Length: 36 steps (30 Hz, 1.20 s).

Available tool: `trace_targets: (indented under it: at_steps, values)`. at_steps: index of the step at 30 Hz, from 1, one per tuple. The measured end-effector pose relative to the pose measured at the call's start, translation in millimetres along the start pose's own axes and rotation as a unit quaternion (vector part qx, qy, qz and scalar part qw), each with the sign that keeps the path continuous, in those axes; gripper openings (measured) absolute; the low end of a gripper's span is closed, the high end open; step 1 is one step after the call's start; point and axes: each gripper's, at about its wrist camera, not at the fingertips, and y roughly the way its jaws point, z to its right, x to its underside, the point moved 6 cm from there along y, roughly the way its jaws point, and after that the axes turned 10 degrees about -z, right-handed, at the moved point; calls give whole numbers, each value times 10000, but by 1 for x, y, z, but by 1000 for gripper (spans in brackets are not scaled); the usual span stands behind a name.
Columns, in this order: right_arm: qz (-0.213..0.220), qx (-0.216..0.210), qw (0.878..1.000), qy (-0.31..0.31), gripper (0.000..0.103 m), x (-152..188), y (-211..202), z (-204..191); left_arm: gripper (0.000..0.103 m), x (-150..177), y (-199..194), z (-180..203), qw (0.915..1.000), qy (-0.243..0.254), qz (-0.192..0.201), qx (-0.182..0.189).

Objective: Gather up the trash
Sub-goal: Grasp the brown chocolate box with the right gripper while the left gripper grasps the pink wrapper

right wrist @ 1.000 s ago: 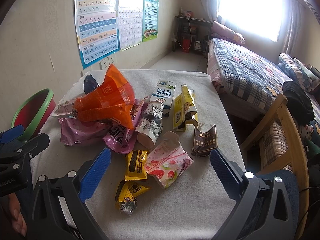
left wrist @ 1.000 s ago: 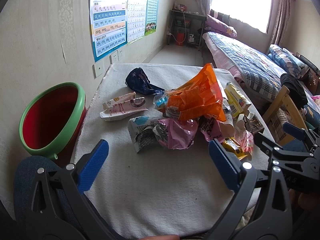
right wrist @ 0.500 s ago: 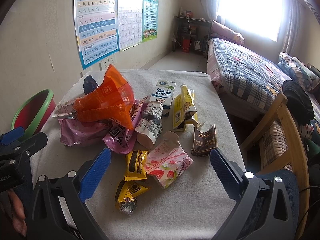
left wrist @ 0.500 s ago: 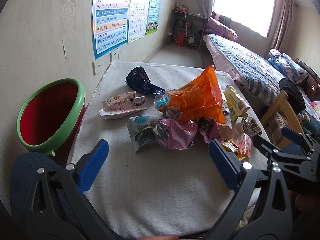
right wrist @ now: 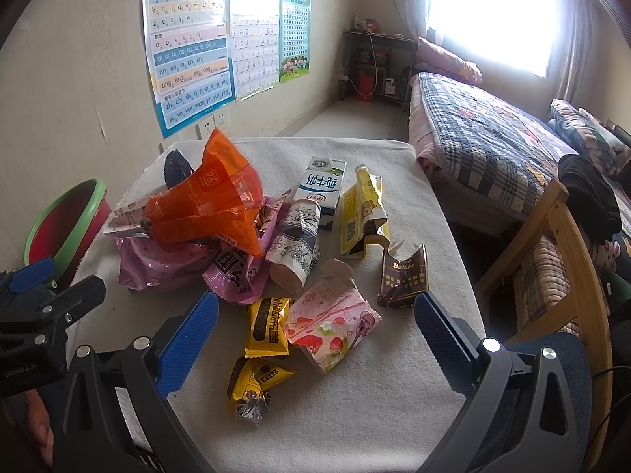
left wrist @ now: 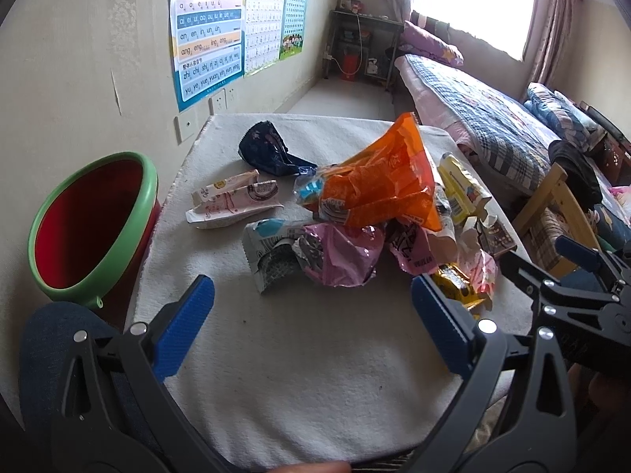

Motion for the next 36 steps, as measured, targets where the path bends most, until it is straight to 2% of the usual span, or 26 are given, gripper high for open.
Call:
trace_targets:
  at_steps: [10, 19, 31, 36]
  values:
    - [-256, -164, 9995, 98, 96, 0, 5, 3, 98, -1, 3, -4, 9998, -146, -151, -38]
    - [-404, -151, 9989, 208, 96, 0, 8, 16, 98, -4, 6, -2, 9994, -213, -232, 105]
    - [-755, -114, 9954, 574, 96, -14, 30, 70, 98, -12, 33, 8, 9950, -274, -873, 390]
    - [-942, -105, 9927, 744, 96, -17, 44, 89, 97, -16, 43, 12, 9946, -163, -947, 382]
